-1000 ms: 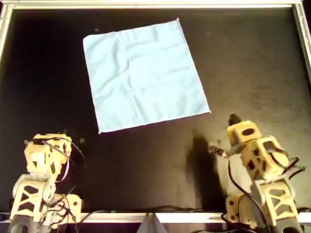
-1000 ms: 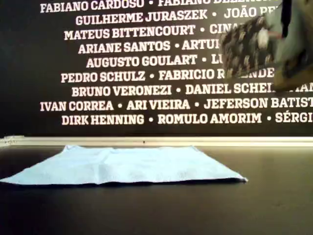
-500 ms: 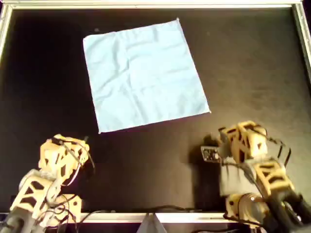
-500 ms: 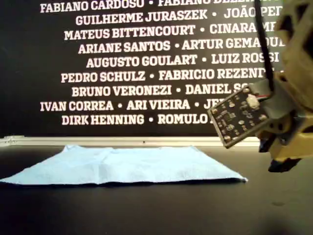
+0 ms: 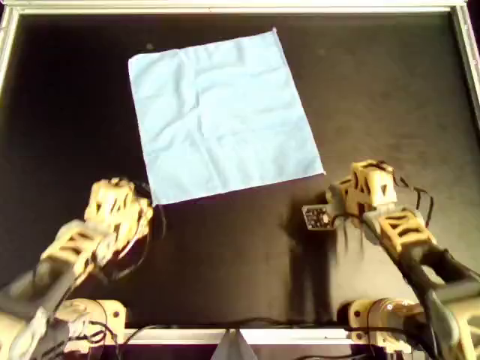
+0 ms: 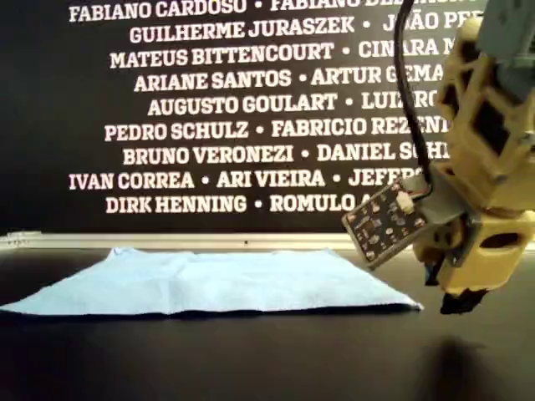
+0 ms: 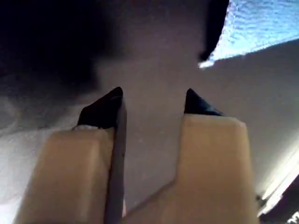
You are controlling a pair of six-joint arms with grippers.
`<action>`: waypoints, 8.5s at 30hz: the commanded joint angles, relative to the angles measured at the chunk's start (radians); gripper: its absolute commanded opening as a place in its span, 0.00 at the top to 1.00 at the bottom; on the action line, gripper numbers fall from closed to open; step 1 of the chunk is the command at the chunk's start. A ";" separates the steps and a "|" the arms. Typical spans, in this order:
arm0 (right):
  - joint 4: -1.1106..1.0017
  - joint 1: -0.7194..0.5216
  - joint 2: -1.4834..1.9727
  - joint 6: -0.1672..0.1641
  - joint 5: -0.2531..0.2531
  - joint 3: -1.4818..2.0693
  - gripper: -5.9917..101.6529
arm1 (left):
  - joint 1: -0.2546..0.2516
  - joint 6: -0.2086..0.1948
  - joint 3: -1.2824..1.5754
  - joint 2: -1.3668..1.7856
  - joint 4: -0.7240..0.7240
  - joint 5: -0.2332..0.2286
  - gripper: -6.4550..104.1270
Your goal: Fold a cloth
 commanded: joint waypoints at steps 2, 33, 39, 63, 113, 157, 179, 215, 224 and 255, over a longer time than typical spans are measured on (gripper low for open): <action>-0.052 0.005 -0.031 0.005 -0.008 -0.133 0.46 | -0.026 -0.002 -0.126 -0.075 -0.029 0.008 0.24; -0.052 0.084 -0.365 0.006 -0.009 -0.460 0.46 | -0.028 -0.003 -0.273 -0.268 -0.041 0.008 0.25; -0.052 0.081 -0.399 0.006 -0.008 -0.489 0.47 | -0.028 -0.003 -0.272 -0.270 -0.041 0.008 0.25; -0.052 0.086 -0.400 0.005 -0.009 -0.505 0.96 | -0.029 -0.002 -0.314 -0.245 -0.043 0.011 0.95; -0.054 0.167 0.098 -0.006 0.009 -0.183 0.96 | -0.009 0.351 -0.308 -0.012 -0.041 -0.071 0.95; -0.054 0.008 -1.371 -0.014 -0.008 -2.169 0.96 | 0.129 0.353 -1.967 -1.272 -0.043 -0.117 0.95; -0.054 0.006 -1.575 -0.014 0.006 -2.437 0.96 | 0.176 0.339 -2.069 -1.382 -0.043 -0.117 0.95; -0.034 -0.008 -1.448 -0.015 0.011 -2.439 0.39 | 0.179 0.341 -2.069 -1.378 -0.043 -0.106 0.31; -0.032 -0.008 -1.428 -0.015 0.011 -2.439 0.39 | 0.178 0.281 -2.066 -1.344 -0.021 -0.120 0.18; 0.443 -0.006 -1.039 -0.014 0.009 -2.439 0.39 | 0.181 0.077 -2.172 -0.946 0.646 -0.118 0.09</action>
